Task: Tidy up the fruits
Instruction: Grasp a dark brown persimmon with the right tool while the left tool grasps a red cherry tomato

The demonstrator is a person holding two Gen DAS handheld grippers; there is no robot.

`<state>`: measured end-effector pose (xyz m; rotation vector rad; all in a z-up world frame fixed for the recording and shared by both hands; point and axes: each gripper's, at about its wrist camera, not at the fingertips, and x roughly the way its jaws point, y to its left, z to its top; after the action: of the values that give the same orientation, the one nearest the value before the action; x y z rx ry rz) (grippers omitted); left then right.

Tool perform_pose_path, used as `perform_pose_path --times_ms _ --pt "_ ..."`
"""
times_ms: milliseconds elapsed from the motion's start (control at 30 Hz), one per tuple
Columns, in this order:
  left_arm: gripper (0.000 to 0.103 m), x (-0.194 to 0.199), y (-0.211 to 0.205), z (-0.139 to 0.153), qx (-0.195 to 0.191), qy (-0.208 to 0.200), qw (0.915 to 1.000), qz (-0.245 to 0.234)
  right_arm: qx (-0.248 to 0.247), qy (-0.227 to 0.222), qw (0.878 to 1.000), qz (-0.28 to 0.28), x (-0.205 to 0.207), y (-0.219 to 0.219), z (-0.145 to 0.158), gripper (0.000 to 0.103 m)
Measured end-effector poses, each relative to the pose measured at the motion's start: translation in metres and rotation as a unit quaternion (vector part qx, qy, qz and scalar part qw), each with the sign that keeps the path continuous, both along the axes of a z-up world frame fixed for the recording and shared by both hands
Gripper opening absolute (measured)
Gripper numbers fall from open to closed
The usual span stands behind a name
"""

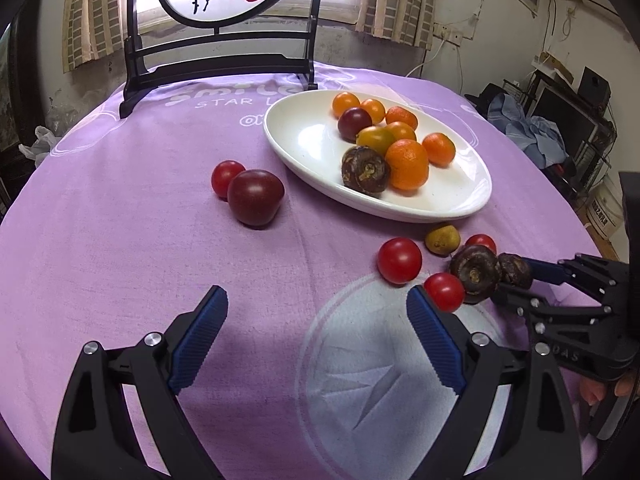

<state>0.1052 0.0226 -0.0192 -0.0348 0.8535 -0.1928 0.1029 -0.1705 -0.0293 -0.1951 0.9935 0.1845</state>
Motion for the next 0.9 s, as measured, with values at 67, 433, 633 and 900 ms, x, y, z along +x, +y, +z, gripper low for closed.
perform_pose_path --times_ms 67,433,633,900 --pt "0.089 -0.001 -0.003 0.000 0.004 0.000 1.0000 -0.005 -0.010 -0.011 1.000 -0.005 -0.004 0.002 0.000 0.046" --pt "0.089 -0.017 -0.041 -0.009 0.023 0.009 0.9976 -0.065 0.044 -0.009 0.999 -0.019 -0.018 -0.019 0.007 0.046" --pt "0.065 -0.015 -0.063 -0.015 0.050 0.024 0.9948 -0.085 0.057 -0.025 0.998 -0.016 -0.025 -0.022 0.015 0.046" --pt "0.054 -0.002 -0.087 -0.018 0.076 0.026 0.9922 -0.096 0.062 -0.032 0.998 -0.009 -0.028 -0.026 0.020 0.046"
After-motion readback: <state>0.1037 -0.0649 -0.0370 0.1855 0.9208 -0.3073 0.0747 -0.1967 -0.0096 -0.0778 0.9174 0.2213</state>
